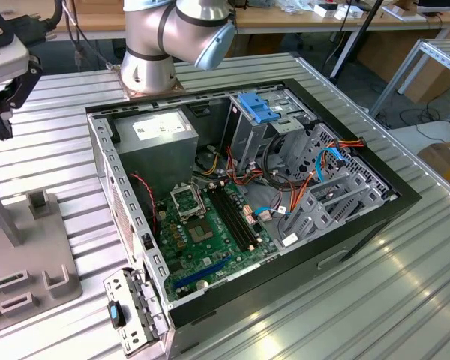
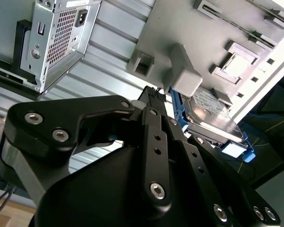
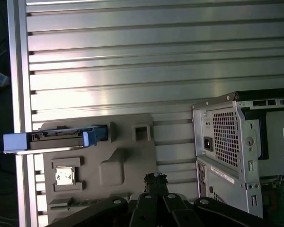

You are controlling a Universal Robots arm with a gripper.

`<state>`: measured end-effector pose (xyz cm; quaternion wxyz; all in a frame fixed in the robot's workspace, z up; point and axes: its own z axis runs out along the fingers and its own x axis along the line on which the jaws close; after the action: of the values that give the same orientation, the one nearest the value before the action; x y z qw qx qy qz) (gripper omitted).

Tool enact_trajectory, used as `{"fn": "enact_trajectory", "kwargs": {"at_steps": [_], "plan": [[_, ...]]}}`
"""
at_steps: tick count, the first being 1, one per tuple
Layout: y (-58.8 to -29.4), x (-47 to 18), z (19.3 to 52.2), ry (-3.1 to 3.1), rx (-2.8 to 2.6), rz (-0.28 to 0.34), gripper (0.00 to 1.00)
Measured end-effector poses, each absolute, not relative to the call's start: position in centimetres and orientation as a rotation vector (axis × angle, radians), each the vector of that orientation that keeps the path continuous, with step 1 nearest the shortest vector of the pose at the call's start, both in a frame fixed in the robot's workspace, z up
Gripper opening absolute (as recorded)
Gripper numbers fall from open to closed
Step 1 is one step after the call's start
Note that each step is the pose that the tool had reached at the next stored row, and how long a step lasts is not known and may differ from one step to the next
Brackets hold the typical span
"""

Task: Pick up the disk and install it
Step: 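Reach for the disk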

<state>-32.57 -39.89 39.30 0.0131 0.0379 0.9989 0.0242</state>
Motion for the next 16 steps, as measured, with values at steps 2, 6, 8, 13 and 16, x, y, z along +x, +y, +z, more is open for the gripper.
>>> {"fn": "enact_trajectory", "kwargs": {"at_steps": [2,6,8,13,16], "plan": [[-39.9,-32.8,39.3,3.112,0.118,0.075,0.11],[-39.9,-33.2,39.3,3.112,0.118,0.075,0.11],[-39.9,-33.5,39.3,3.112,0.118,0.075,0.11],[-39.9,-34.3,39.3,3.112,0.118,0.075,0.11],[-39.9,-34.8,39.2,3.112,0.118,0.075,0.11]]}}
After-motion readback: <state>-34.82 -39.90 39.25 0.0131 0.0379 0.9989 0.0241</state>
